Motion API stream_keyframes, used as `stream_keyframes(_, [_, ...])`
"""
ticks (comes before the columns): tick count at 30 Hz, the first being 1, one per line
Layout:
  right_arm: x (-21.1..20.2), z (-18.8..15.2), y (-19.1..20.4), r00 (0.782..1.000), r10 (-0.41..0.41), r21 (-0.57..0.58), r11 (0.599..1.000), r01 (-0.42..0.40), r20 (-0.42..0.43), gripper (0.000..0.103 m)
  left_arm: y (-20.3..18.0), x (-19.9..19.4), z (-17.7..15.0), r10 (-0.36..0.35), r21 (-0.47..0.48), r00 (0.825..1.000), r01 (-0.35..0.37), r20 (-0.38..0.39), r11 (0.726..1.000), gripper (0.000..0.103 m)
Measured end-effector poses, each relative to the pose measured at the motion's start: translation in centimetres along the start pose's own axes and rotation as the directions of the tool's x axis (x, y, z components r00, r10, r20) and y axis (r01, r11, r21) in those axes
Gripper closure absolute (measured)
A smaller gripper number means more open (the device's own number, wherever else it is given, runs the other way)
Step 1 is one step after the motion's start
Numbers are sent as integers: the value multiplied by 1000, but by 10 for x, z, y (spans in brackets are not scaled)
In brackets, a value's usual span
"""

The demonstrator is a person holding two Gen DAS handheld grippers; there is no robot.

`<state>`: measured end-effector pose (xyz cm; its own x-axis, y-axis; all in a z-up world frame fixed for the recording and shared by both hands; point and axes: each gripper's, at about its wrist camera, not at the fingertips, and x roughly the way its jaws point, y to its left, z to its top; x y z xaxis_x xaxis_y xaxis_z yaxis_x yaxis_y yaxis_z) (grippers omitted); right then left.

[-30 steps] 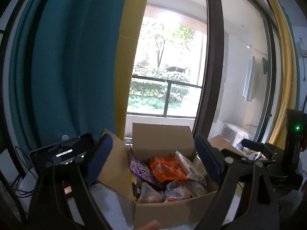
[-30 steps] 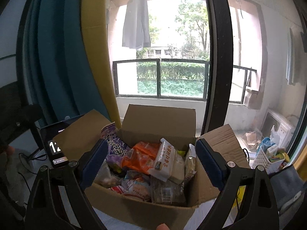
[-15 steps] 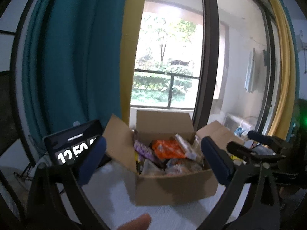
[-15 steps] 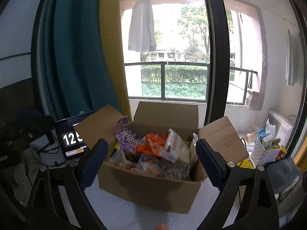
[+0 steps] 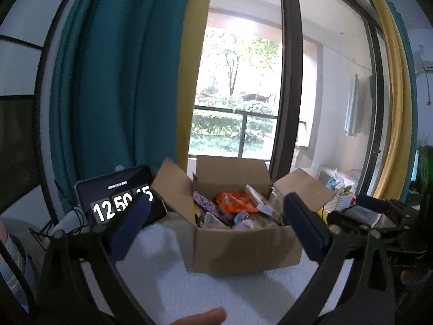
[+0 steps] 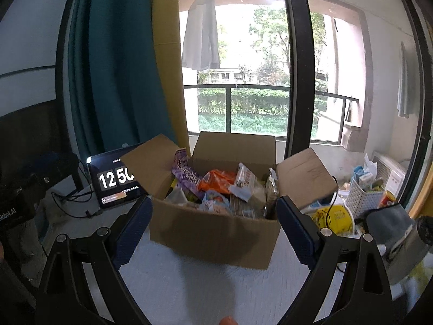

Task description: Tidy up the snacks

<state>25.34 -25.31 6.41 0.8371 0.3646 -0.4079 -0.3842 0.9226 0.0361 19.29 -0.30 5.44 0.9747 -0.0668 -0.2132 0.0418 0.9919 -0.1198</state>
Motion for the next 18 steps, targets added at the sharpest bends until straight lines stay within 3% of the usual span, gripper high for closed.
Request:
stream_keyframes(9, [-30,-29,6,999,-24,1,1000,24,23,9,-3,-23,-23,-11,16,1000,11,-12,1000,3])
stream_keyframes(18, [-57,-52,10,997,-64,-10,998,64,35,9,-3,-59,-37,-18,16,999,18,27,1000,3])
